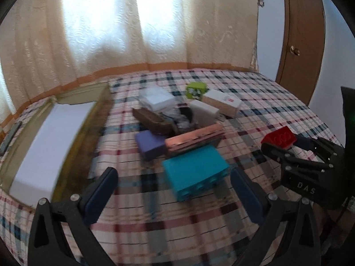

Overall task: Organize rigid objects
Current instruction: 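Grasp the red lego brick with the right tool while the left tool grasps the teal brick, then lift both held bricks and carry them toward the gold tin tray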

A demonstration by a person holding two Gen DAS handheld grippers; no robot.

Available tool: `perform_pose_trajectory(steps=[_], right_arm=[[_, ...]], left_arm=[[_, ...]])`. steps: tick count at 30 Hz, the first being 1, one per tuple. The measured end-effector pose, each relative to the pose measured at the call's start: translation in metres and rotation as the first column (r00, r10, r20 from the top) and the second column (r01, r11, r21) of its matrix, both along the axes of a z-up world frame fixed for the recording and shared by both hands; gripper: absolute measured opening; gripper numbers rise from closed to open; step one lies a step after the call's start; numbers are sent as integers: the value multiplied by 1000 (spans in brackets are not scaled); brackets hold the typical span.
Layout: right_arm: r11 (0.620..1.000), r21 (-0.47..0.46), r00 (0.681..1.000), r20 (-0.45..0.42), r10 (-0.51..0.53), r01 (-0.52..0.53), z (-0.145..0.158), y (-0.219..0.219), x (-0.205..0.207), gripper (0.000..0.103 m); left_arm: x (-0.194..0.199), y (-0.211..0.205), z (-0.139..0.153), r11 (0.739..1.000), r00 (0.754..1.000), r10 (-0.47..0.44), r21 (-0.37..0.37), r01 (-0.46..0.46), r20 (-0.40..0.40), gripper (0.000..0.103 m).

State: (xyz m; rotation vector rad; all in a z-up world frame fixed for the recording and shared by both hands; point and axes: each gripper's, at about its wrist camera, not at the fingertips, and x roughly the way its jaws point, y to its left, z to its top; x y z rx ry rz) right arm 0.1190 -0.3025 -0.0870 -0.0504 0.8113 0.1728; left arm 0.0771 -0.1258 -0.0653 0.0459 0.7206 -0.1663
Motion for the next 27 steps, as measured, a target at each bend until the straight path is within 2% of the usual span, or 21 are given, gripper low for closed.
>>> perform_pose_trajectory(steps=[3,14,17,21,27], right_arm=[[999,34,1000,-4,-15,15,0,-7,3,66],[1000,20,1000,9,-8,7,1,-5,-2,66],[1000,15,1000,10,-5,5,1,-4,-3,66],[1000,6,1000,17,0,0,2,-3,-4,66],[1000,1,1000,24,1,-2,3,-1,-5,66]], left_arm=[[9,-9,-6,1000,999,-10,-6,10,-30,103],[34,-17,-19,999,992,-40,-30,37,-123,102],[38,-10,-21,997,990,-28,-69,18,-141,96],[35,-11,-21,997,990,-43,-75,33,-132,76],[29,-12,-17,997,994,-52,-70,45,-99,76]])
